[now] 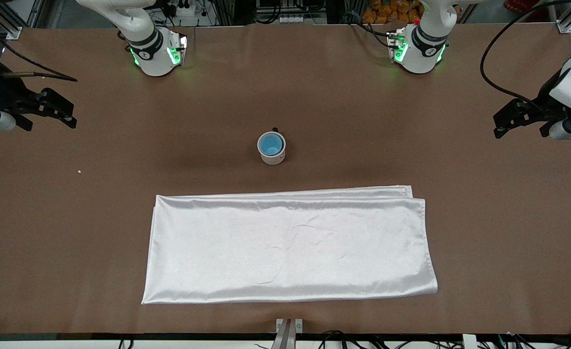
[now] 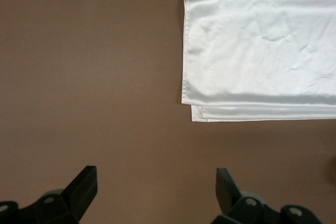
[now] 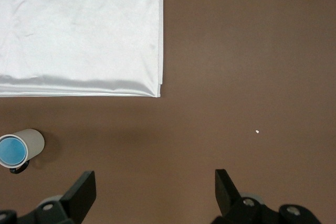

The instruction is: Place blue cup into white mug on table

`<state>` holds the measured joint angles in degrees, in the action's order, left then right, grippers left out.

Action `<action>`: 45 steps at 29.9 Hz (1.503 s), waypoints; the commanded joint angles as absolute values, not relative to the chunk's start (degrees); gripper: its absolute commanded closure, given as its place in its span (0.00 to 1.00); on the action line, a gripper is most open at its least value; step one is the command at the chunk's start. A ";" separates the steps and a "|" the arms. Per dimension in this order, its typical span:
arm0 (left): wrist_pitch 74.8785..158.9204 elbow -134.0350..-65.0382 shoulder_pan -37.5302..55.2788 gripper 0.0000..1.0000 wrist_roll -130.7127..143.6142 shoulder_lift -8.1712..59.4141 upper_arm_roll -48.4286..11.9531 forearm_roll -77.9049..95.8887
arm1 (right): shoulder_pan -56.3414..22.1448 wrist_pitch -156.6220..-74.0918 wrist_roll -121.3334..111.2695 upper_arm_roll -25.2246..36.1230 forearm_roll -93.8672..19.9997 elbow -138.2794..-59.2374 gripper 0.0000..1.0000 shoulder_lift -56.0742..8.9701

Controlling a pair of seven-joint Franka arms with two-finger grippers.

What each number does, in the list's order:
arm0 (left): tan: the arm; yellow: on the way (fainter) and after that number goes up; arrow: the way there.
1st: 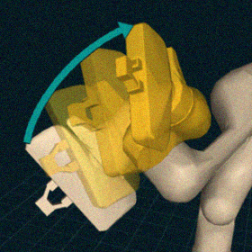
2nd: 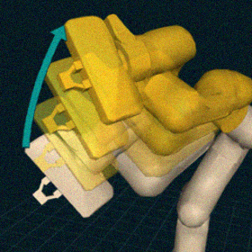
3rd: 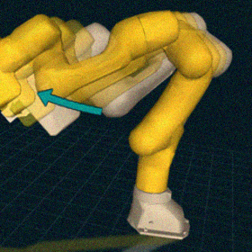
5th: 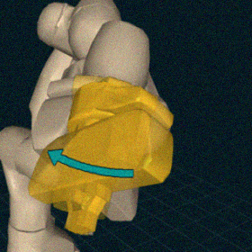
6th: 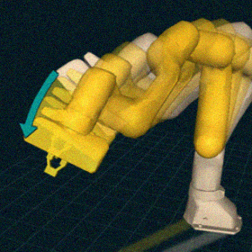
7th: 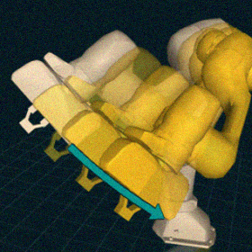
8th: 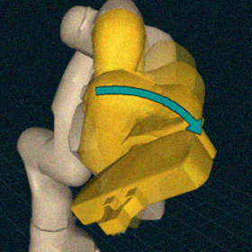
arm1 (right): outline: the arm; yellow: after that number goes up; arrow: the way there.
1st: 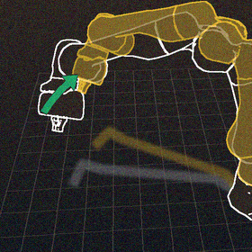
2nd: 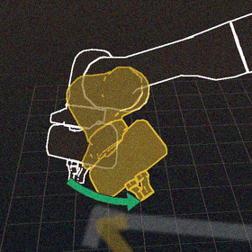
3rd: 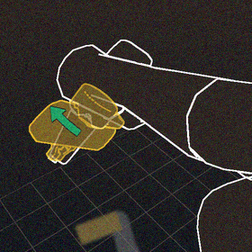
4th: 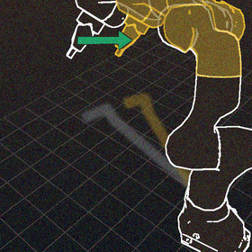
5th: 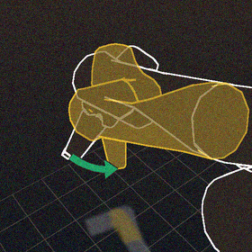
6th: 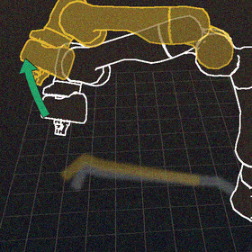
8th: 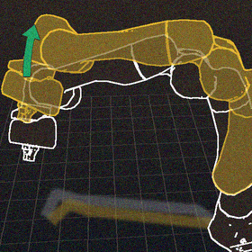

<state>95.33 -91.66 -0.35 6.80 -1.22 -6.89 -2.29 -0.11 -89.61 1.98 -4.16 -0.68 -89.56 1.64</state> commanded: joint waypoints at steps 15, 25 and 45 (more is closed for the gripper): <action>93.61 -91.06 -0.97 0.00 5.19 -2.37 -7.03 1.93 | 0.53 -88.42 1.93 -4.92 0.70 -87.98 0.00 0.88; 91.85 -90.70 -0.97 0.00 5.27 -2.37 -6.94 2.11 | 0.70 -88.42 1.76 -4.92 0.70 -87.98 0.00 0.88; 89.91 -90.00 -1.05 0.00 5.19 -2.46 -6.50 1.58 | 0.79 -88.42 1.76 -5.01 0.62 -88.07 0.00 0.88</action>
